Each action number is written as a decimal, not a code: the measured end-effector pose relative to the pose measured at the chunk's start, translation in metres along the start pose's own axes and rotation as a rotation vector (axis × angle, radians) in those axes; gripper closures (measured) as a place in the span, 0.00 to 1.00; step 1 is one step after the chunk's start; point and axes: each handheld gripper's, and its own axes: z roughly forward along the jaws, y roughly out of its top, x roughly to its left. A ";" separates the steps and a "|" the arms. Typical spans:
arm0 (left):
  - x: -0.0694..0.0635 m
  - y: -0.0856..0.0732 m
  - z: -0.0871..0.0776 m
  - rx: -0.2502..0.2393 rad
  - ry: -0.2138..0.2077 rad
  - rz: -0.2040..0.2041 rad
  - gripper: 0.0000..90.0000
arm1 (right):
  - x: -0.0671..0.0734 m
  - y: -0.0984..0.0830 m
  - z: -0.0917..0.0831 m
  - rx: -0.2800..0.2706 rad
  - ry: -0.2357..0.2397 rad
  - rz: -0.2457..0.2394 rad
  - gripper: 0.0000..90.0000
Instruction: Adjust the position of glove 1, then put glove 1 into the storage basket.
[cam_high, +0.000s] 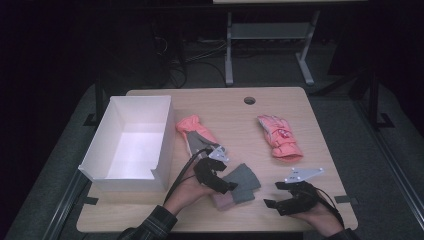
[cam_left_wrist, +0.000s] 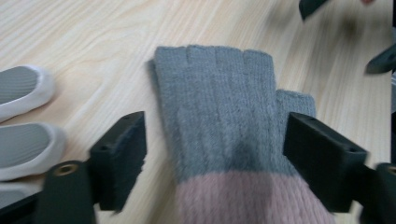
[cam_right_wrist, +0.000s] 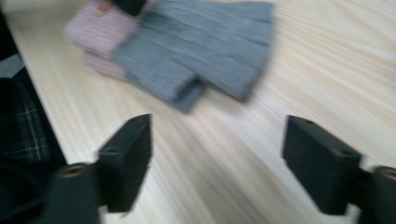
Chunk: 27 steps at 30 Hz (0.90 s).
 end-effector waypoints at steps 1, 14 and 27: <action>-0.003 0.000 0.004 -0.006 0.003 -0.008 0.18 | -0.003 -0.002 -0.002 -0.003 -0.015 0.012 0.16; -0.010 -0.006 0.023 0.063 0.024 0.045 0.16 | -0.012 -0.003 -0.002 -0.023 -0.073 0.057 0.11; -0.012 -0.007 0.023 0.081 -0.038 0.029 0.40 | -0.015 -0.004 -0.003 -0.038 -0.102 0.061 0.11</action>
